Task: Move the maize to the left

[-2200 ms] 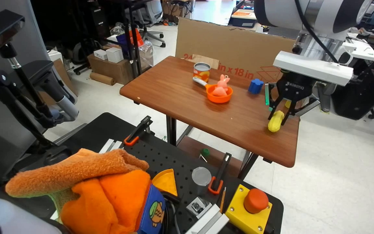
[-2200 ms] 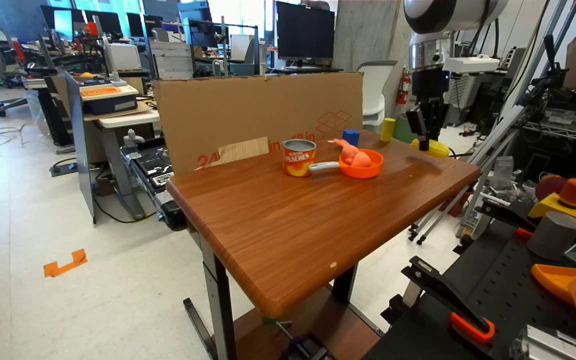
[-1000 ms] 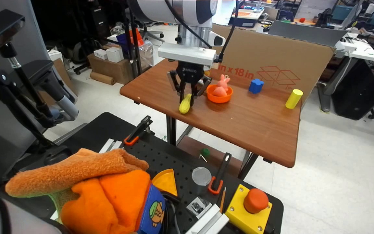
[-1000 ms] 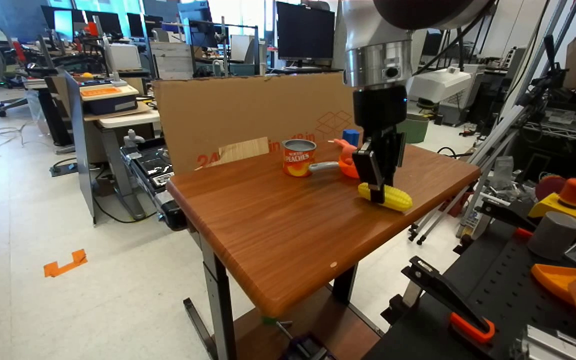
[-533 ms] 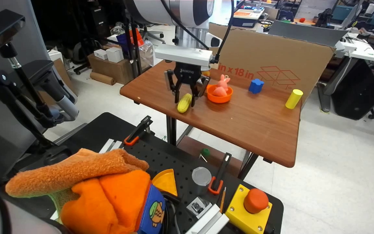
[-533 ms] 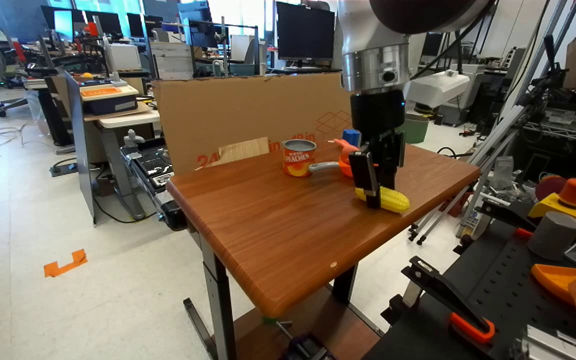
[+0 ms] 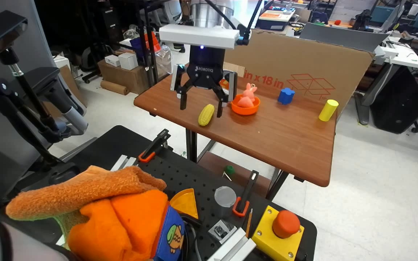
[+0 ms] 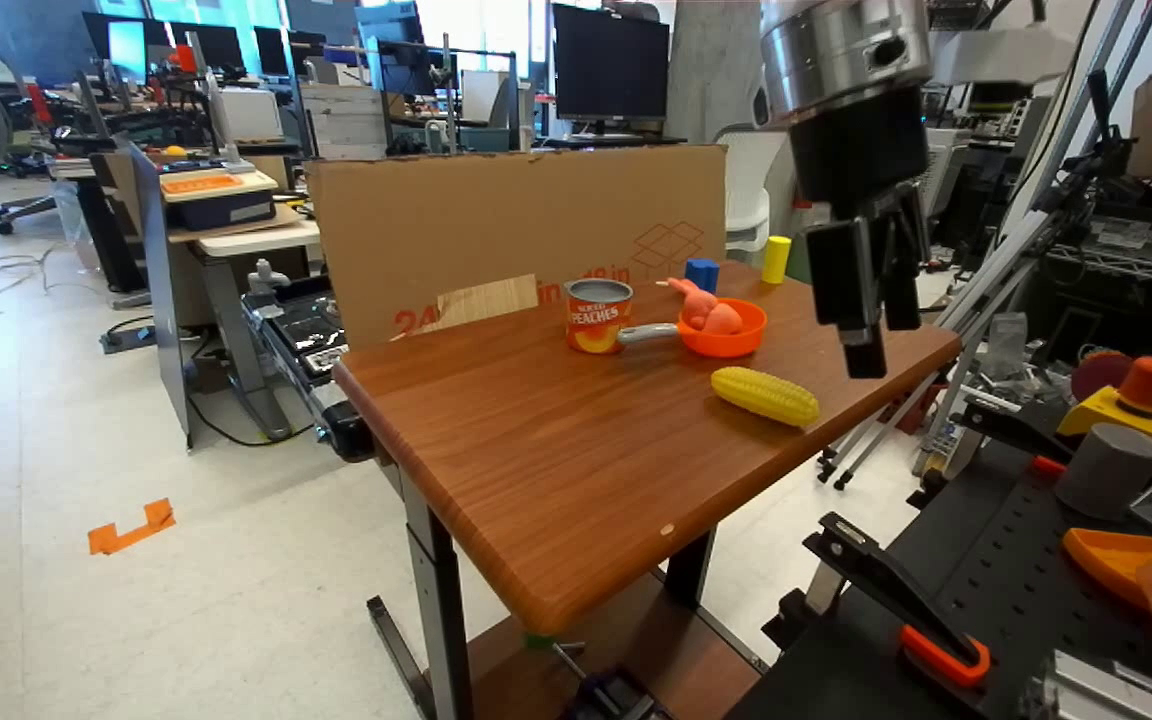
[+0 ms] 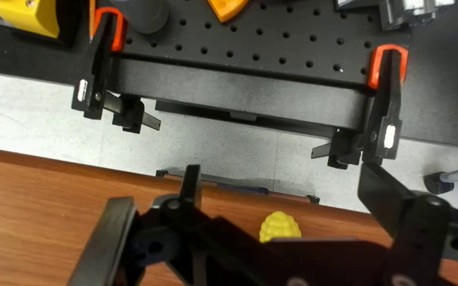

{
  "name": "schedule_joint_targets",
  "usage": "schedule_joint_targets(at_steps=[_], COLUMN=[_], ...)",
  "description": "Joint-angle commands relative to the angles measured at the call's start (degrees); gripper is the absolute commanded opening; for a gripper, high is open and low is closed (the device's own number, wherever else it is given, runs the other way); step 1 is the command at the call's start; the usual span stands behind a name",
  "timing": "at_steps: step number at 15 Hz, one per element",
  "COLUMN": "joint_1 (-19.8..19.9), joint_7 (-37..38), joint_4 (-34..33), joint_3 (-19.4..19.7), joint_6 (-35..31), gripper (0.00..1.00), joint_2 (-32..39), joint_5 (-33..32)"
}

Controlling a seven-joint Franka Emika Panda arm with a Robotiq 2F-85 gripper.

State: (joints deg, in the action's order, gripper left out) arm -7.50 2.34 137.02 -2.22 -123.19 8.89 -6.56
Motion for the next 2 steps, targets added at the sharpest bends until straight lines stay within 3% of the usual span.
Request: schedule_joint_targets(at_steps=[1,2], joint_1=[0.9,0.9], joint_7=[0.1,0.1], joint_4=[0.8,1.4], joint_3=[-0.8,-0.9], joint_6=[0.4,0.4], gripper=[1.00,1.00], joint_2=[-1.4,-2.2], joint_5=[-0.1,-0.1])
